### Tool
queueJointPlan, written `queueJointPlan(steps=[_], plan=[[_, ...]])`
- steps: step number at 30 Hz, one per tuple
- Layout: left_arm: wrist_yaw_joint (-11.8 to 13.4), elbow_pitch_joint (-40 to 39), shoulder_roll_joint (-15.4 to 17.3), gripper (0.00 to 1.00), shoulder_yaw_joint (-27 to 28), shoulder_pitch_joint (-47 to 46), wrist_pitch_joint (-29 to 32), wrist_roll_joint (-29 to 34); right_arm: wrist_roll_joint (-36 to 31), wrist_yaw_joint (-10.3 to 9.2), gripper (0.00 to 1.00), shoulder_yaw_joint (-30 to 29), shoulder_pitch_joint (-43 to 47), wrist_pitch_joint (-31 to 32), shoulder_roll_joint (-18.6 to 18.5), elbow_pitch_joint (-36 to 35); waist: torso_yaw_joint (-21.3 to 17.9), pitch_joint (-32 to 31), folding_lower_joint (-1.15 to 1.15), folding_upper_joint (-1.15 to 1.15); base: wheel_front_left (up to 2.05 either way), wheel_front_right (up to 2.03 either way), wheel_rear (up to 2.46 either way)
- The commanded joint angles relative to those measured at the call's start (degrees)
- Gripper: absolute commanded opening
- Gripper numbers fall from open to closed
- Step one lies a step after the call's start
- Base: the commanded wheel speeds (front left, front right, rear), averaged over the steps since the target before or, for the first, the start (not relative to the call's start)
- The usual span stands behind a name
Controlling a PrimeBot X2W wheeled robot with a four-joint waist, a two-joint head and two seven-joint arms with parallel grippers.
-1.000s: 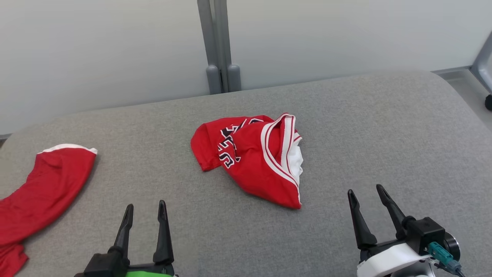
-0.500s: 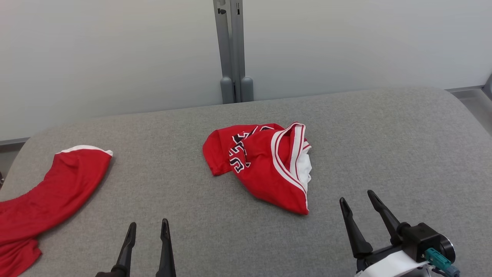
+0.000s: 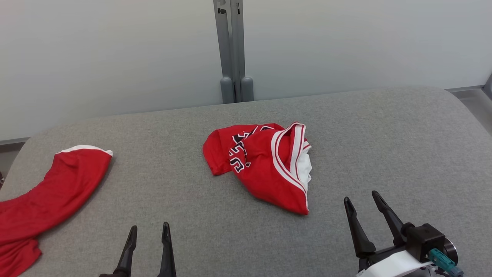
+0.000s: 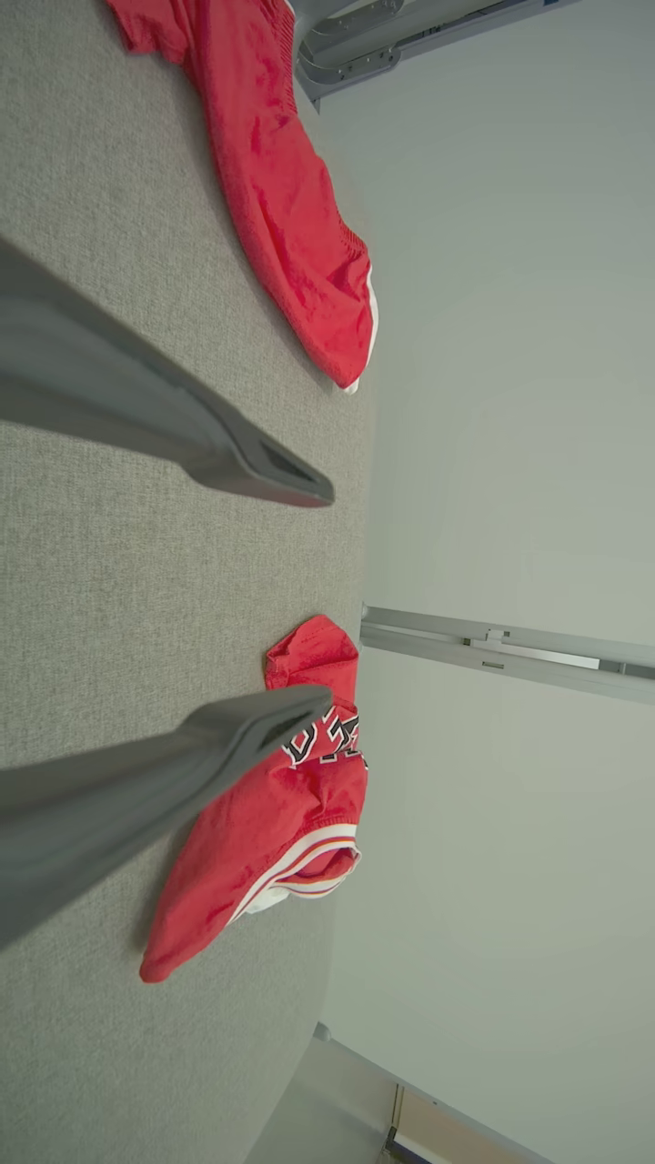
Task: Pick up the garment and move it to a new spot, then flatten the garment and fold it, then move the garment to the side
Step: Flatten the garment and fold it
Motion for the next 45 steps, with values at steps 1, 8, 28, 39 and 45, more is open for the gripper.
queueJointPlan(steps=[1,8,28,39,45], plan=[[0.08,0.18,0.06,1.00,0.11,0.86,-0.19,0.13,-0.17,-0.08,1.00,0.13,0.51,-0.03,0.14,-0.10,0.02,-0.01,0.00,0.00,0.00,0.00,0.00],[0.14,0.56,0.05,1.00,0.13,0.79,-0.19,0.15,-0.17,-0.08,1.00,-0.02,0.26,-0.03,0.18,-0.42,0.14,-0.13,0.00,0.00,0.00,0.00,0.00],[0.55,1.20,0.05,1.00,-0.68,0.42,-0.19,-0.18,-0.42,-0.08,1.00,-0.72,0.39,-0.03,0.34,-0.21,0.25,-0.25,0.00,0.00,0.00,0.00,0.00],[0.43,1.48,0.05,1.00,-1.11,0.21,-0.19,0.21,-0.25,-0.08,1.00,-0.74,0.12,-0.03,0.42,0.01,0.23,-0.38,0.00,0.00,0.00,0.00,0.00],[-0.48,2.36,0.05,1.00,-1.85,-0.42,-0.19,0.05,-0.48,-0.08,1.00,-1.00,-0.17,-0.03,0.21,-0.17,-0.14,-0.07,0.00,0.00,0.00,0.00,0.00]])
